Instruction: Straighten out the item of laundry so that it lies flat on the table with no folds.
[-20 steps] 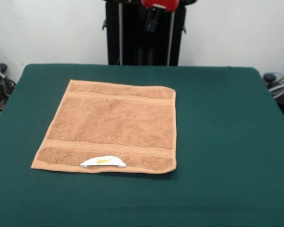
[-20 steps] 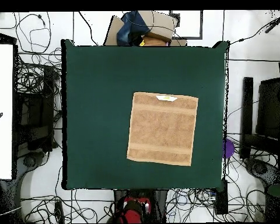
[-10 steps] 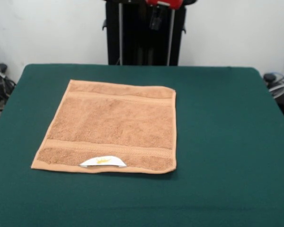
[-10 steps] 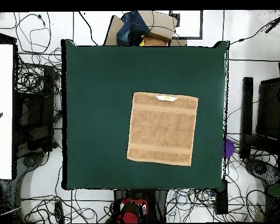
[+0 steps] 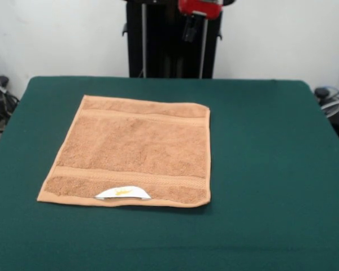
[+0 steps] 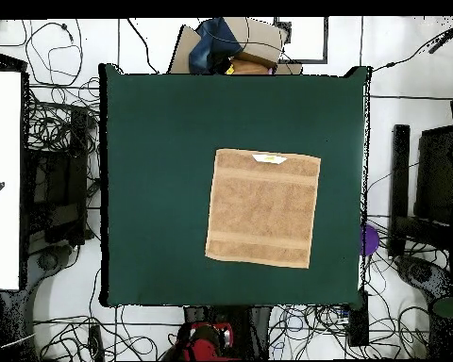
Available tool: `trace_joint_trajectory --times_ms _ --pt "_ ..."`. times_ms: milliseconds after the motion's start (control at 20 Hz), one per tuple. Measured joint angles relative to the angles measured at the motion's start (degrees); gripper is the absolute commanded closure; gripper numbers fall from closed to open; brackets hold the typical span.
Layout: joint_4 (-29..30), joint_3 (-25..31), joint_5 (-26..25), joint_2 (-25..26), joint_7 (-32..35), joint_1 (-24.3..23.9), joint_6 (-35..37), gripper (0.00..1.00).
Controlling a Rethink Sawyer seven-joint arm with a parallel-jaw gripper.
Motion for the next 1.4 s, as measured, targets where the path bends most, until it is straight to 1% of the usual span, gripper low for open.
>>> trace_joint_trajectory --times_ms 250,400,1000,1400 --pt "-1.1 0.5 2.0 2.9 0.0 0.7 -0.3 1.0" --pt "-2.2 1.4 3.1 3.2 0.0 0.6 -0.4 1.0" --pt "-7.6 3.7 5.1 2.7 0.0 -0.6 0.5 1.0" --pt "-10.2 4.9 5.4 -0.3 0.0 -0.6 0.5 1.0"
